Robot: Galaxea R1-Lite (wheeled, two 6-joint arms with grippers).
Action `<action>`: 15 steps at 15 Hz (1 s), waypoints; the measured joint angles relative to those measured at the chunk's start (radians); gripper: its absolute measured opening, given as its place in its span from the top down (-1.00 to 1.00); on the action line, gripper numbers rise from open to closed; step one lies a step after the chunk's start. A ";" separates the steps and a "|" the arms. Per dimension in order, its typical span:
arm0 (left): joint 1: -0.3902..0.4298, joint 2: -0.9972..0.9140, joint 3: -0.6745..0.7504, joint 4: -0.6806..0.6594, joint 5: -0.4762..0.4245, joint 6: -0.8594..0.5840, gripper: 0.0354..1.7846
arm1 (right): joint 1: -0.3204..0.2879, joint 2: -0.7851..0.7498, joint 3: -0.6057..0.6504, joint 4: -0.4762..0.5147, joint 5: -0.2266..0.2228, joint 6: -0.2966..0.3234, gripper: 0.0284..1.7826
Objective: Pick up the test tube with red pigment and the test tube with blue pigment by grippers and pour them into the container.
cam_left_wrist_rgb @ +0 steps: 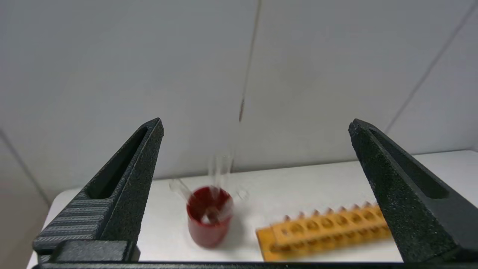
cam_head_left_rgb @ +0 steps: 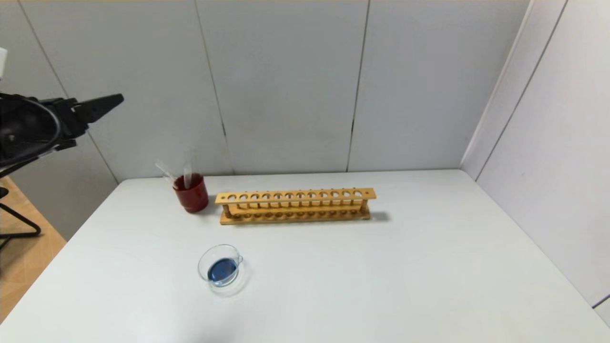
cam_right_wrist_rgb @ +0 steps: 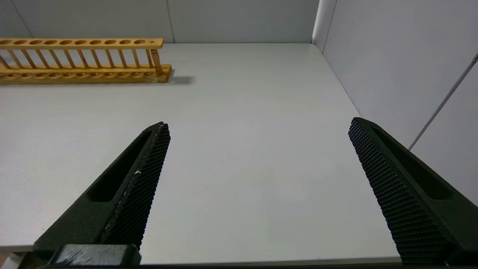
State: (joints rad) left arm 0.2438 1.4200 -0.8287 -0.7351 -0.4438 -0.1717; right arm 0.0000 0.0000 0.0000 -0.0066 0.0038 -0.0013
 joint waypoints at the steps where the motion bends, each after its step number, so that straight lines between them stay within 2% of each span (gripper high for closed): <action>1: 0.000 -0.105 0.044 0.062 0.016 0.000 -0.96 | 0.000 0.000 0.000 -0.001 0.000 0.000 -0.96; 5: 0.001 -0.516 0.199 0.306 0.053 0.026 -0.96 | 0.000 0.000 0.000 0.000 0.000 0.000 -0.96; 8: -0.005 -0.823 0.297 0.459 -0.033 0.095 -0.96 | 0.000 0.000 0.000 0.000 0.000 0.000 -0.96; 10: -0.010 -0.960 0.323 0.514 -0.145 0.145 -0.96 | 0.000 0.000 0.000 0.000 0.000 0.000 -0.96; 11: -0.020 -0.997 0.324 0.519 -0.171 0.157 -0.96 | 0.000 0.000 0.000 0.000 0.000 0.000 -0.96; 15: -0.132 -1.098 0.336 0.536 -0.177 0.162 -0.96 | 0.000 0.000 0.000 0.000 0.000 0.000 -0.96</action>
State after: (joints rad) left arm 0.1115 0.3223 -0.4926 -0.1996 -0.6209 -0.0100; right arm 0.0000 0.0000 0.0000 -0.0066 0.0038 -0.0013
